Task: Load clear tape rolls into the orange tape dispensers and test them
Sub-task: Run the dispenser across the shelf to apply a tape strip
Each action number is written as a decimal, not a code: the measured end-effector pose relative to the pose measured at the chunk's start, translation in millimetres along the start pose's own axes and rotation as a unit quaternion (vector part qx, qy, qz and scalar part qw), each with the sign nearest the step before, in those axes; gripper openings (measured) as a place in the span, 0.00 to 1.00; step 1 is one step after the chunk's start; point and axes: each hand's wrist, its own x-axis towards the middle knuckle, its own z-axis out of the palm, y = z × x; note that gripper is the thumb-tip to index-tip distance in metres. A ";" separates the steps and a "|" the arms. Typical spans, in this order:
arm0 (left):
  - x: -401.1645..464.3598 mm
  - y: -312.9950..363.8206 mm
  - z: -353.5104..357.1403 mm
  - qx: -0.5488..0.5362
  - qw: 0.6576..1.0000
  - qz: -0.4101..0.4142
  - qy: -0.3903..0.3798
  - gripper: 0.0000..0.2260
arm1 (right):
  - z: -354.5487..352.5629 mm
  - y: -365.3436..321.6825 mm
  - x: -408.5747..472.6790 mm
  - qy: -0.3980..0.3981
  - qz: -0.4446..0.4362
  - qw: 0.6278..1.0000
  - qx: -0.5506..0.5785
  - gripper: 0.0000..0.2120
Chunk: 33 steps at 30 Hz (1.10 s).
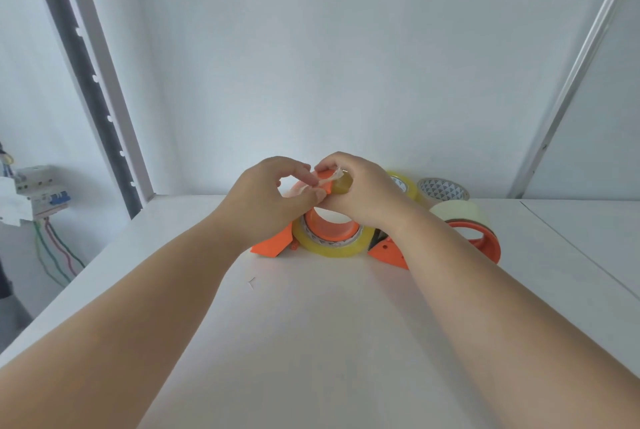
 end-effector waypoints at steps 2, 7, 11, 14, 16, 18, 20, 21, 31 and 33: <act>-2.3 2.6 0.8 -0.007 1.000 0.008 0.002 0.02 | -0.2 0.4 1.2 -0.006 -0.003 1.000 0.000 0.15; -2.6 7.0 -4.3 -0.056 0.997 -0.017 0.047 0.05 | 0.7 -0.2 4.1 -0.018 -0.016 1.000 0.014 0.15; 3.5 1.7 -20.9 -0.028 0.982 -0.045 0.183 0.08 | 1.2 1.7 8.5 -0.021 -0.016 1.000 0.000 0.19; 4.8 -12.6 -43.6 0.022 0.959 -0.094 0.267 0.05 | 0.9 3.4 11.9 -0.027 -0.024 0.999 -0.005 0.19; 2.6 -30.0 -58.5 0.063 0.944 -0.145 0.289 0.08 | 1.6 5.3 14.3 -0.026 -0.031 0.999 -0.016 0.19; -1.9 -48.5 -69.5 0.076 0.934 -0.191 0.291 0.10 | 3.3 6.7 16.9 -0.025 -0.035 0.999 -0.024 0.19; -6.3 -65.4 -74.6 0.086 0.927 -0.235 0.280 0.09 | 5.2 7.2 19.5 -0.026 -0.038 0.998 -0.032 0.19; -8.0 -72.8 -75.5 0.095 0.923 -0.251 0.274 0.09 | 5.9 7.1 20.6 -0.027 -0.041 0.998 -0.034 0.19; -20.4 -104.8 -75.5 0.214 0.902 -0.322 0.194 0.11 | -3.0 0.5 24.1 -0.054 -0.060 0.985 -0.149 0.20; -23.8 -108.6 -79.2 0.239 0.890 -0.338 0.189 0.11 | -6.3 -6.1 21.5 -0.072 -0.056 0.979 -0.182 0.22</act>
